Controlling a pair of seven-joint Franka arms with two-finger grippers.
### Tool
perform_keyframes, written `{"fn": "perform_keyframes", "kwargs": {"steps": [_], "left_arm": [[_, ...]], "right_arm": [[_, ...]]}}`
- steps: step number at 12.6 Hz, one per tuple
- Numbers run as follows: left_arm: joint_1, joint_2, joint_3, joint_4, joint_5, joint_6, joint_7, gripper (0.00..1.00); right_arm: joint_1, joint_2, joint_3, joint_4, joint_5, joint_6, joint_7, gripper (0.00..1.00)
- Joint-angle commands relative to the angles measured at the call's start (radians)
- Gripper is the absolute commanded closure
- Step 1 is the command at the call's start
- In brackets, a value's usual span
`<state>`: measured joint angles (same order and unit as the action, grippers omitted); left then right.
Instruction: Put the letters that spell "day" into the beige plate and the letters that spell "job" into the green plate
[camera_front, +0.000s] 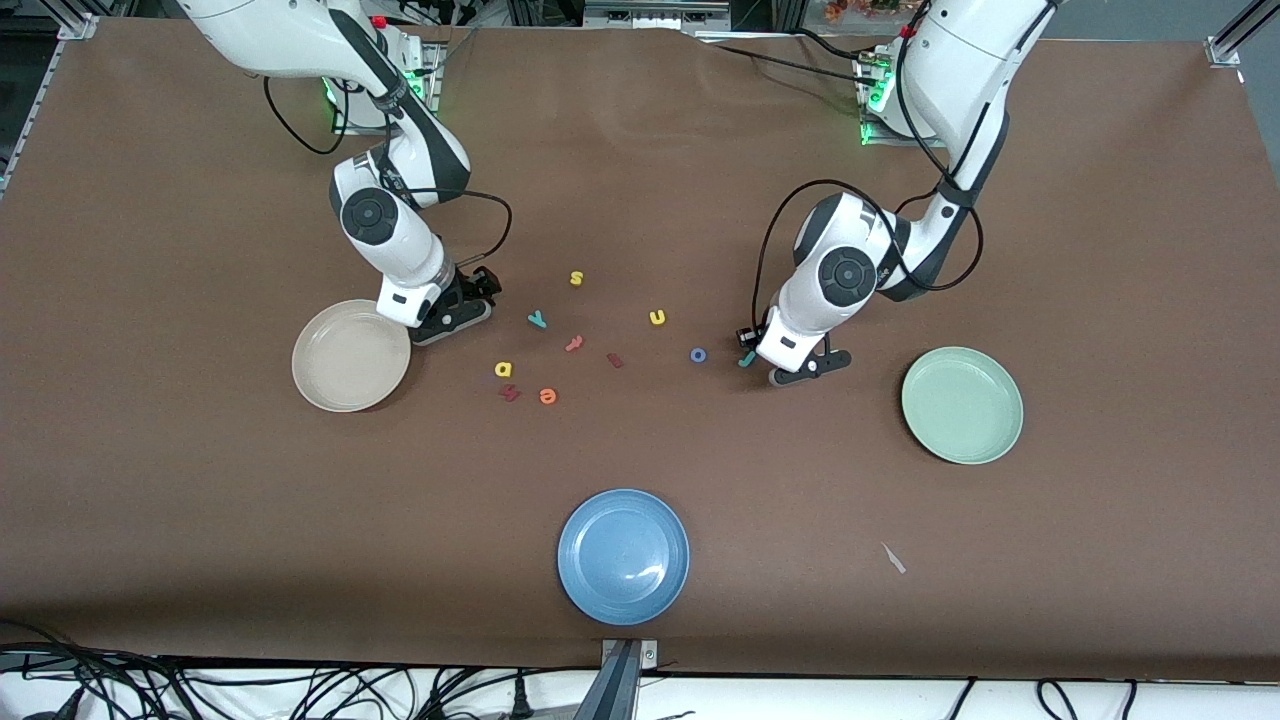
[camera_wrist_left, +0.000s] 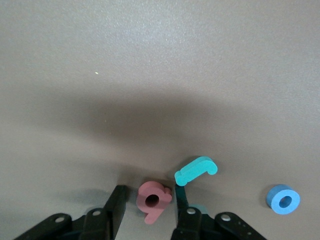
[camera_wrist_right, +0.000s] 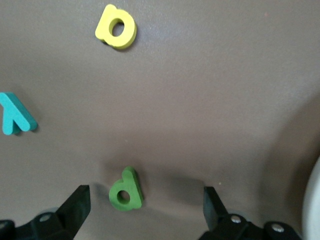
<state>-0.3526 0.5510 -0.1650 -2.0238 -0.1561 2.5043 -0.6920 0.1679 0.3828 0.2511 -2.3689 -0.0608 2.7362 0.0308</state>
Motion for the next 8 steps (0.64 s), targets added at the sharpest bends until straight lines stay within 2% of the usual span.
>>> {"fn": "perform_keyframes", "kwargs": {"steps": [1,4,5,7,8], "left_arm": [[-0.003,0.035,0.009,0.028,0.044,0.004,0.005,0.68],[-0.003,0.037,0.009,0.028,0.047,0.002,0.005,0.78],[0.000,0.035,0.009,0.028,0.047,0.002,0.006,0.78],[0.007,0.012,0.016,0.046,0.050,-0.025,0.011,0.84],[0.018,-0.018,0.031,0.062,0.058,-0.086,0.014,0.84]], "right_arm": [[-0.005,0.001,0.026,-0.021,-0.011,0.031,0.012,0.00],[-0.004,0.011,0.027,-0.026,-0.011,0.046,0.012,0.01],[-0.004,0.011,0.027,-0.027,-0.013,0.053,0.012,0.06],[-0.004,0.013,0.027,-0.027,-0.013,0.056,0.012,0.21],[-0.004,0.013,0.027,-0.027,-0.013,0.056,0.012,0.30]]}}
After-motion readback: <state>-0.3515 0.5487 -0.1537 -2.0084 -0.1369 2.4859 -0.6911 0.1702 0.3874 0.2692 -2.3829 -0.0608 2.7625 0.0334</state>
